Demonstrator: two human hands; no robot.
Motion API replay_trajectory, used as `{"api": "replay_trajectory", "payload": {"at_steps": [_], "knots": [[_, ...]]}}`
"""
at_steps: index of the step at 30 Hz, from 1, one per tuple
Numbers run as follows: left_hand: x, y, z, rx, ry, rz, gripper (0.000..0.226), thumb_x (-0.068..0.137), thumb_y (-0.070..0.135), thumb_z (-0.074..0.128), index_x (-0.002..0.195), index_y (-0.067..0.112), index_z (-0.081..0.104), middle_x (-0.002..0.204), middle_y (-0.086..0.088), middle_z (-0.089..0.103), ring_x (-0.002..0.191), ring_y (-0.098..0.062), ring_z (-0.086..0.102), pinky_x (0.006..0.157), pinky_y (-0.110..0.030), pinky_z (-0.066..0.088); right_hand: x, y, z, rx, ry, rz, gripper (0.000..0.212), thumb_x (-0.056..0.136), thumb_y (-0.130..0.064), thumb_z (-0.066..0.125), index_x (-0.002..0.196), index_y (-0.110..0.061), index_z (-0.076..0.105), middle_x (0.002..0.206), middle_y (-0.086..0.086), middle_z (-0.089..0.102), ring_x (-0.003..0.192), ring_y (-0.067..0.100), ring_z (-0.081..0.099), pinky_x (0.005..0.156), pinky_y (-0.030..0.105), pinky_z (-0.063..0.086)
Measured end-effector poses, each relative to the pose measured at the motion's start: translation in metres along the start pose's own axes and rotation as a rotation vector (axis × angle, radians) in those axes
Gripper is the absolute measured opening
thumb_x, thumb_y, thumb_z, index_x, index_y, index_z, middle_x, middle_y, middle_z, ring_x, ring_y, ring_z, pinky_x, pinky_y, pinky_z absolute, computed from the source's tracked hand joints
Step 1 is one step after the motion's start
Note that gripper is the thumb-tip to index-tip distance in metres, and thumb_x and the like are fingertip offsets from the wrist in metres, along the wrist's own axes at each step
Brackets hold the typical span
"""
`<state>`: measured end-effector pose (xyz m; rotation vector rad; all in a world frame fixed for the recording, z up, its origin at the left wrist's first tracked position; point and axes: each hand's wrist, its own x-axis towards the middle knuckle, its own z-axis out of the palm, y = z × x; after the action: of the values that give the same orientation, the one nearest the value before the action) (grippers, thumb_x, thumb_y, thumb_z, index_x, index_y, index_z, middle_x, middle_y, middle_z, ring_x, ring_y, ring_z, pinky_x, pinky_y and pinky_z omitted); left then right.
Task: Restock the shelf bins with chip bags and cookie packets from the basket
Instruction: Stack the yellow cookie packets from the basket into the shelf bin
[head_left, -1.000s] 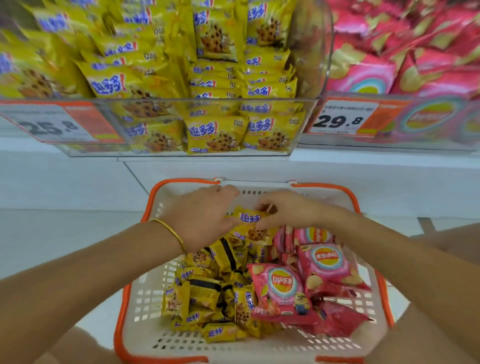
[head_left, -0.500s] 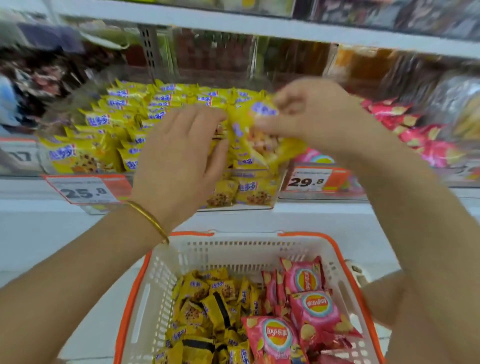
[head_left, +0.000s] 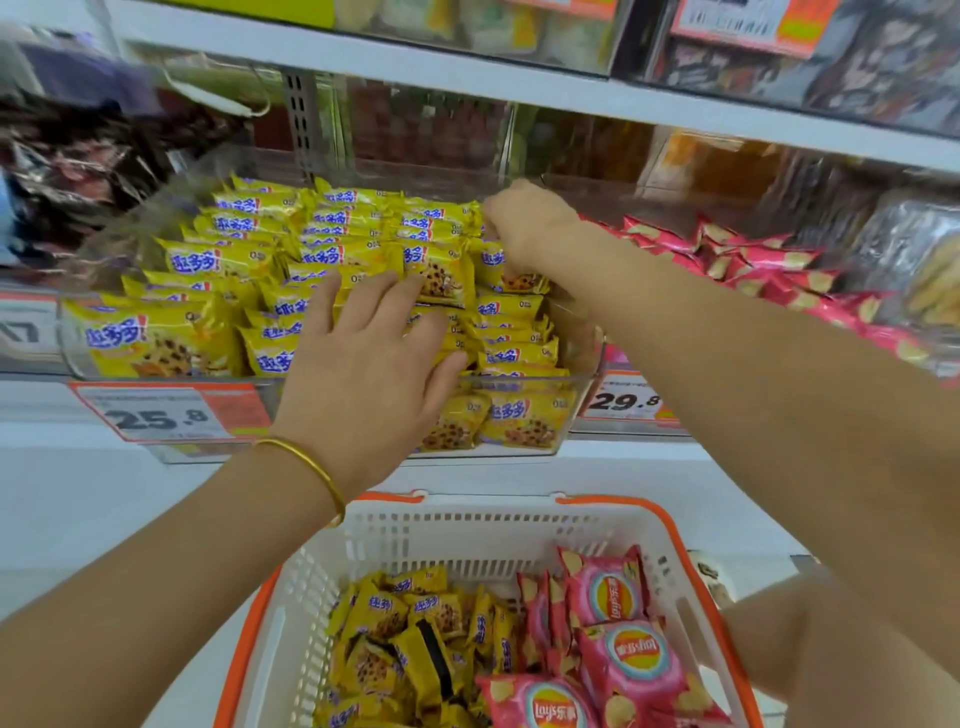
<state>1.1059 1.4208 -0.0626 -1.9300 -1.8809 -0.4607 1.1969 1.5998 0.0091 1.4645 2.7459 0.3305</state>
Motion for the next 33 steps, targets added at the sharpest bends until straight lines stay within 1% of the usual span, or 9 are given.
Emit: {"api": "replay_trajectory", "payload": {"at_steps": [5, 11, 14, 18, 21, 25, 28, 30, 33], "knots": [[0.002, -0.002, 0.003, 0.004, 0.012, 0.004, 0.05, 0.092, 0.043, 0.031, 0.103, 0.011, 0.067, 0.126, -0.017, 0.058, 0.12, -0.037, 0.051, 0.103, -0.059, 0.033, 0.005, 0.011, 0.003, -0.073, 0.023, -0.082, 0.043, 0.08, -0.012, 0.074, 0.118, -0.011, 0.053, 0.123, 0.012, 0.056, 0.113, 0.033, 0.052, 0.08, 0.037, 0.042], [0.002, -0.003, 0.005, -0.014, 0.034, 0.016, 0.049, 0.093, 0.043, 0.032, 0.105, 0.01, 0.066, 0.127, -0.017, 0.058, 0.122, -0.037, 0.049, 0.102, -0.059, 0.033, -0.003, 0.011, 0.0, 0.007, 0.034, -0.087, 0.03, 0.084, 0.007, 0.056, 0.11, -0.005, 0.046, 0.119, 0.02, 0.051, 0.107, 0.038, 0.054, 0.073, 0.038, 0.04], [-0.003, 0.0, -0.005, -0.057, 0.143, 0.075, 0.039, 0.093, 0.036, 0.04, 0.103, 0.009, 0.066, 0.125, -0.014, 0.059, 0.119, -0.036, 0.05, 0.101, -0.053, 0.035, -0.03, 0.015, -0.017, 0.096, 0.178, -0.088, 0.028, 0.083, 0.011, 0.051, 0.106, -0.006, 0.05, 0.112, 0.017, 0.055, 0.101, 0.034, 0.056, 0.077, 0.037, 0.045], [-0.025, 0.015, -0.019, -0.128, 0.283, 0.242, 0.024, 0.09, 0.023, 0.049, 0.098, 0.01, 0.067, 0.118, -0.008, 0.063, 0.11, -0.032, 0.052, 0.089, -0.045, 0.035, -0.129, 0.019, -0.022, 0.42, 0.306, -0.189, 0.025, 0.077, 0.0, 0.061, 0.096, -0.016, 0.058, 0.091, 0.001, 0.058, 0.078, 0.011, 0.055, 0.073, 0.024, 0.041], [-0.052, 0.023, -0.007, -0.122, 0.209, 0.376, 0.02, 0.087, 0.017, 0.051, 0.095, 0.01, 0.068, 0.113, -0.007, 0.066, 0.104, -0.031, 0.055, 0.083, -0.043, 0.036, -0.188, 0.015, 0.023, 0.643, 0.004, -0.36, 0.02, 0.076, -0.008, 0.066, 0.093, -0.017, 0.063, 0.081, -0.004, 0.06, 0.069, 0.009, 0.055, 0.064, 0.018, 0.043], [-0.083, 0.018, 0.027, -0.071, -0.023, 0.492, 0.017, 0.081, 0.014, 0.053, 0.09, 0.011, 0.068, 0.11, -0.009, 0.066, 0.102, -0.029, 0.054, 0.082, -0.043, 0.037, -0.188, -0.018, 0.164, 0.371, -0.723, -0.401, 0.019, 0.089, -0.006, 0.056, 0.108, -0.009, 0.059, 0.1, 0.005, 0.059, 0.085, 0.015, 0.053, 0.07, 0.027, 0.04], [-0.093, 0.014, 0.044, -0.081, -0.157, 0.462, 0.023, 0.083, 0.016, 0.047, 0.091, 0.01, 0.068, 0.11, -0.009, 0.066, 0.101, -0.028, 0.051, 0.082, -0.043, 0.037, -0.184, -0.03, 0.27, 0.212, -0.793, -0.361, 0.021, 0.086, 0.007, 0.047, 0.102, -0.003, 0.057, 0.096, 0.016, 0.057, 0.08, 0.021, 0.055, 0.061, 0.032, 0.045], [-0.095, 0.016, 0.052, -0.087, -0.196, 0.432, 0.025, 0.083, 0.017, 0.046, 0.091, 0.01, 0.068, 0.111, -0.01, 0.066, 0.102, -0.028, 0.05, 0.083, -0.042, 0.036, -0.191, -0.032, 0.32, 0.125, -0.758, -0.419, 0.033, 0.087, 0.009, 0.047, 0.115, -0.005, 0.054, 0.115, 0.015, 0.054, 0.101, 0.029, 0.057, 0.078, 0.041, 0.052], [-0.096, 0.021, 0.06, -0.094, -0.231, 0.391, 0.022, 0.079, 0.013, 0.049, 0.09, 0.01, 0.068, 0.111, -0.01, 0.066, 0.103, -0.029, 0.051, 0.084, -0.043, 0.036, -0.202, -0.037, 0.363, -0.003, -0.707, -0.553, 0.047, 0.093, 0.001, 0.044, 0.138, -0.011, 0.041, 0.141, 0.019, 0.034, 0.127, 0.04, 0.036, 0.092, 0.05, 0.043]]}}
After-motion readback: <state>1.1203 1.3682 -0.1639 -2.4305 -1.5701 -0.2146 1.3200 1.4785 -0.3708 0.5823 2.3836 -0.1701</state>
